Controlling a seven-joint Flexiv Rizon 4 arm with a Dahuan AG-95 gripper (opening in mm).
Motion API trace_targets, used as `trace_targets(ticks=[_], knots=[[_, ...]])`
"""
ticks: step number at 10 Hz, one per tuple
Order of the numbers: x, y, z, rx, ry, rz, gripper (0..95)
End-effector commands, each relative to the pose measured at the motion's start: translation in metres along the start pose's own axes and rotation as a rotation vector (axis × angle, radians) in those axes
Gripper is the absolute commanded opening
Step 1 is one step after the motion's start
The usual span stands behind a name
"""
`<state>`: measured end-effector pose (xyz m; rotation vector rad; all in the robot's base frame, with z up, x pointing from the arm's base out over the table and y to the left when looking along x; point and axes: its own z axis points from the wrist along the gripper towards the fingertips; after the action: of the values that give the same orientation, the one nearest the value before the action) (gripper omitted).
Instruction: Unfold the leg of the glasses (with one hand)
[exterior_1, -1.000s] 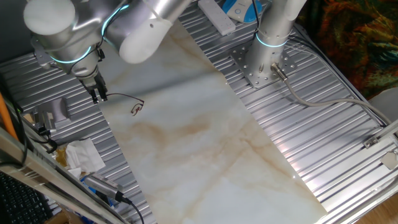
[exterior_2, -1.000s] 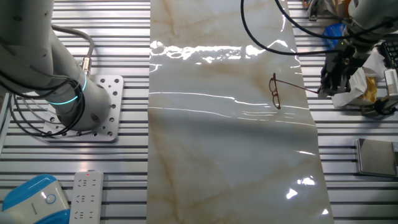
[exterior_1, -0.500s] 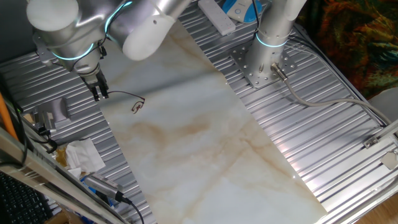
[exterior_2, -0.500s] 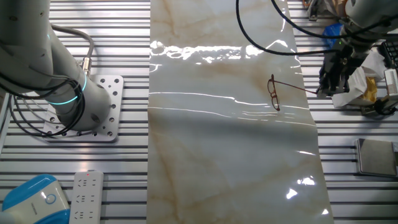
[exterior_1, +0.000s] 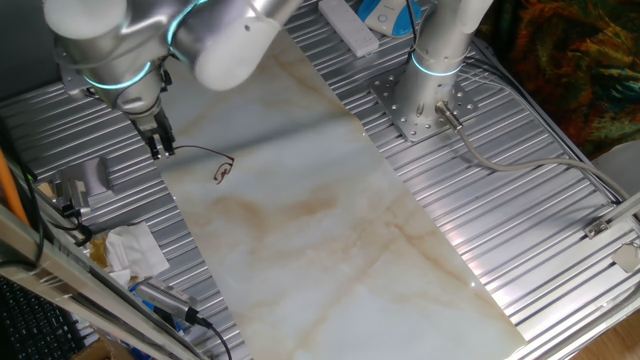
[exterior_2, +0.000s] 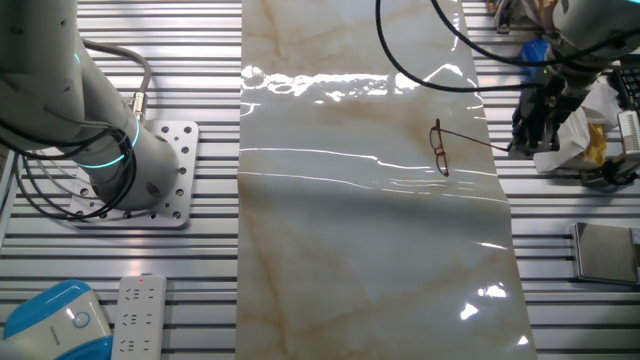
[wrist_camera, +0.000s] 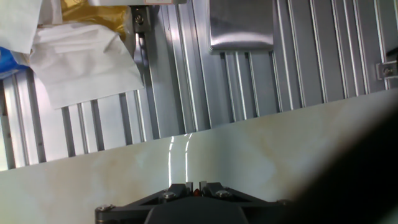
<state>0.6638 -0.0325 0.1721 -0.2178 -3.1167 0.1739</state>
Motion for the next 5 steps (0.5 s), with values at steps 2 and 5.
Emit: trace_targets(ticks=[2,5], knots=[[-0.0008,0.0009,0.0005,-0.027,0.002,-0.006,0.0],[-0.0014,0.0004,0.0043,-0.049,0.009,0.008,0.0]])
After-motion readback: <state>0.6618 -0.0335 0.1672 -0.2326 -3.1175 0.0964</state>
